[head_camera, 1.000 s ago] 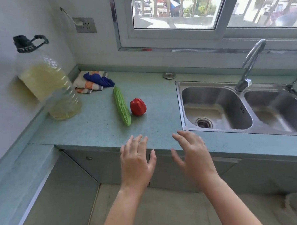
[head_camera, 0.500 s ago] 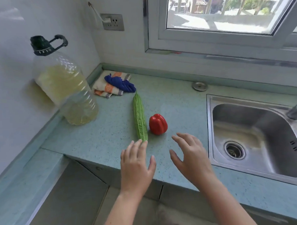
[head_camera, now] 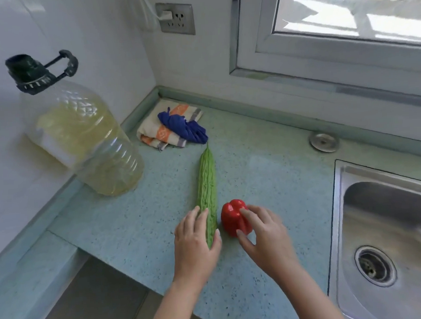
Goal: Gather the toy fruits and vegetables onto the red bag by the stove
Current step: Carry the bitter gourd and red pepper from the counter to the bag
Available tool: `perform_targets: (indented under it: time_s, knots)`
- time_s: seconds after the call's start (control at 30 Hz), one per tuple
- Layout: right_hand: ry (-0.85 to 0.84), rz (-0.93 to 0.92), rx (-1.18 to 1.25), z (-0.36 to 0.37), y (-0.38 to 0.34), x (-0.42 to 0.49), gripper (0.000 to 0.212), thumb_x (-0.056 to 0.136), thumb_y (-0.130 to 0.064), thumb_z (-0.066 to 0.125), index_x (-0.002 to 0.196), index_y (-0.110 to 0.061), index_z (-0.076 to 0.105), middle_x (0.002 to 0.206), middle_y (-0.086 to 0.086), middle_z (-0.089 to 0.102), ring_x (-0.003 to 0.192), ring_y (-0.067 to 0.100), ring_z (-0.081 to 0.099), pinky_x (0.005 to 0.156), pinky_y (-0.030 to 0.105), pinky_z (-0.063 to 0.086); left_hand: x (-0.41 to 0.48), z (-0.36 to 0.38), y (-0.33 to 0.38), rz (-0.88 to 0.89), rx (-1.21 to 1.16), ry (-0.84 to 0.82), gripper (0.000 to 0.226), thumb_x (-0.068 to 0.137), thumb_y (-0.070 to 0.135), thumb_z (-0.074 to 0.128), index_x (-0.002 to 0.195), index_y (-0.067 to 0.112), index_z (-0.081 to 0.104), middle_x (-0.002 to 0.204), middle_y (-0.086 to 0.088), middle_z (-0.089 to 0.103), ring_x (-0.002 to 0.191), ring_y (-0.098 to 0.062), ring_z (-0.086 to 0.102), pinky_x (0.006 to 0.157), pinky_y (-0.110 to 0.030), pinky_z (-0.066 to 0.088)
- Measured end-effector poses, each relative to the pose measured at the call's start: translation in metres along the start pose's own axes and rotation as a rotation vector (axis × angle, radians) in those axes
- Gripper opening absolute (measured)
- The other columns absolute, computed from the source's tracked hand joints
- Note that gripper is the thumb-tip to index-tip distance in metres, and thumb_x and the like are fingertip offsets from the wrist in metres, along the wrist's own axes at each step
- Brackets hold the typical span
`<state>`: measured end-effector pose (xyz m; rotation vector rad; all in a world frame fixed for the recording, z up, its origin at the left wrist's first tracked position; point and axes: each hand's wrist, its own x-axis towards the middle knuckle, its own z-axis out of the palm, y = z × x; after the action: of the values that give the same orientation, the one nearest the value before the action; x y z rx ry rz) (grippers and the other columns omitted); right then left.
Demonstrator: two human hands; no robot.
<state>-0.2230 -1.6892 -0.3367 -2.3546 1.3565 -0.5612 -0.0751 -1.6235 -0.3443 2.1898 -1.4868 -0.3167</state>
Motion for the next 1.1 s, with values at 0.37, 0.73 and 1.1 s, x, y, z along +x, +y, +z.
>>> perform_targets:
  time_s: [0.37, 0.73, 1.1]
  knots:
    - [-0.080, 0.015, 0.084, 0.024, 0.014, 0.037, 0.053, 0.069, -0.035, 0.064, 0.116, -0.014, 0.057, 0.109, 0.009, 0.061, 0.095, 0.029, 0.059, 0.081, 0.041, 0.050, 0.032, 0.023, -0.003, -0.124, -0.109, -0.073, 0.051, 0.086, 0.026, 0.059, 0.133, 0.011, 0.046, 0.141, -0.007, 0.039, 0.128, -0.023, 0.036, 0.101, -0.030, 0.029]
    - [-0.183, 0.192, 0.418, 0.041, 0.010, 0.057, 0.071, 0.077, -0.035, 0.070, 0.137, -0.028, 0.033, 0.117, -0.008, 0.035, 0.106, 0.008, 0.041, 0.090, 0.019, 0.033, 0.040, 0.036, -0.011, -0.230, -0.268, -0.059, 0.061, 0.081, 0.014, 0.067, 0.136, 0.015, 0.040, 0.133, -0.007, 0.043, 0.116, -0.017, 0.045, 0.089, -0.016, 0.031]
    - [-0.192, 0.242, 0.493, 0.043, 0.009, 0.062, 0.069, 0.075, -0.031, 0.071, 0.135, -0.029, 0.037, 0.116, -0.004, 0.039, 0.105, 0.009, 0.043, 0.089, 0.018, 0.033, 0.040, 0.041, -0.014, -0.331, -0.481, 0.029, 0.056, 0.078, 0.013, 0.070, 0.126, 0.030, 0.048, 0.121, 0.007, 0.049, 0.106, -0.001, 0.045, 0.082, 0.001, 0.030]
